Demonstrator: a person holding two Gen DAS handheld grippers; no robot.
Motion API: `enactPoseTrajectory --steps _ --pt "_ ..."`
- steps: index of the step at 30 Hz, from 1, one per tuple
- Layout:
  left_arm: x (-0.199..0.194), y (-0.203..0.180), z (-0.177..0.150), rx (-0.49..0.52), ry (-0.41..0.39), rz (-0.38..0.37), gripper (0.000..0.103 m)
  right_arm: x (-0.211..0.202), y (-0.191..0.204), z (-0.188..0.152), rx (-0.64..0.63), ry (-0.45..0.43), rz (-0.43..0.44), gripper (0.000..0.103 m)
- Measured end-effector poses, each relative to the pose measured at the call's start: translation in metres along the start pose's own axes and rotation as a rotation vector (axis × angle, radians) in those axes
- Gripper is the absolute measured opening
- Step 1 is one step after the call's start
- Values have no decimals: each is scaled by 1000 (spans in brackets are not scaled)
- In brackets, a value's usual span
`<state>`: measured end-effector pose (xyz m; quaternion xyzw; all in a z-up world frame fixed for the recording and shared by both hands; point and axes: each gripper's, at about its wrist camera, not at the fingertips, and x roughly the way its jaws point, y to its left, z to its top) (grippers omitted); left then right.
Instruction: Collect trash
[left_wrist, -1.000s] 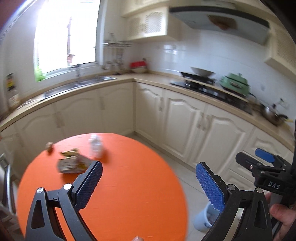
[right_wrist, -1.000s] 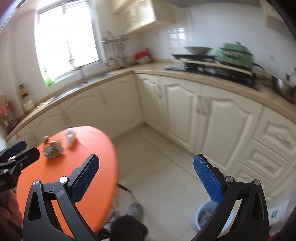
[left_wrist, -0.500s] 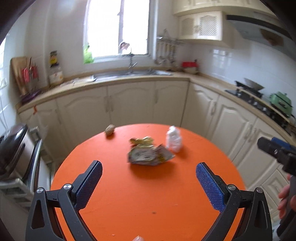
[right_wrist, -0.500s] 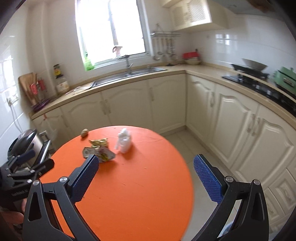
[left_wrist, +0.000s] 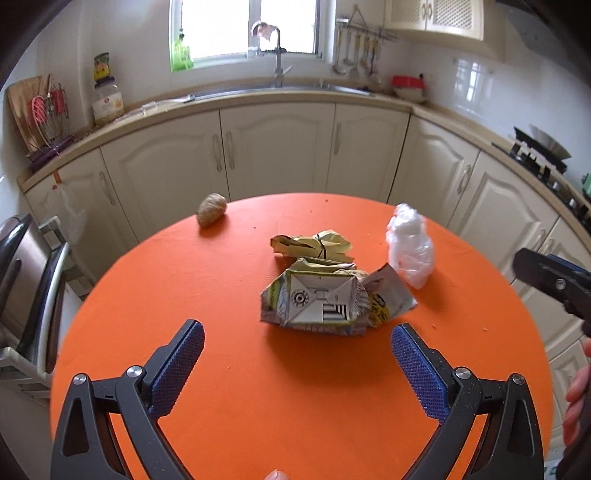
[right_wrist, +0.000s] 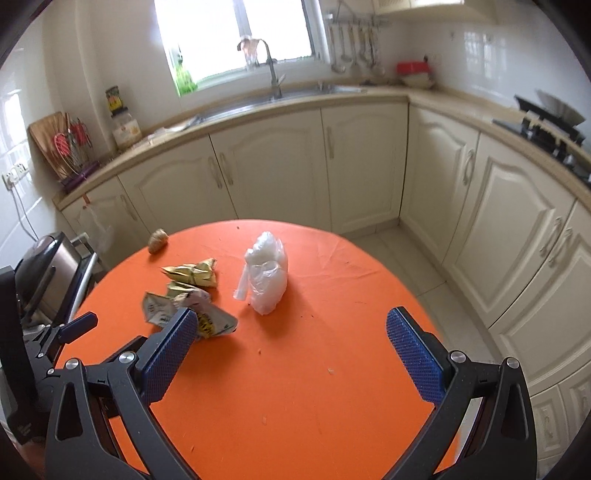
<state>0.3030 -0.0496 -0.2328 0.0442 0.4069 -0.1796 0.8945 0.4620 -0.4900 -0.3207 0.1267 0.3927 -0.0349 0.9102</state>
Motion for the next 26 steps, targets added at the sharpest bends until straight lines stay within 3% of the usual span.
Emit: enactPoseTrajectory --steps 11,13,20,24,26 --pt "83 4 34 -41 57 -28 97 91 6 22 1 105 31 103" --pt "92 7 36 -48 66 -45 86 92 7 23 5 100 36 103" --pt "87 22 24 -34 58 -59 81 74 19 -3 -18 140 202 103" --pt "85 37 17 -38 71 -58 60 79 36 -14 -73 162 224 99" --pt "83 41 16 -40 71 -62 55 80 44 -15 -95 153 222 99"
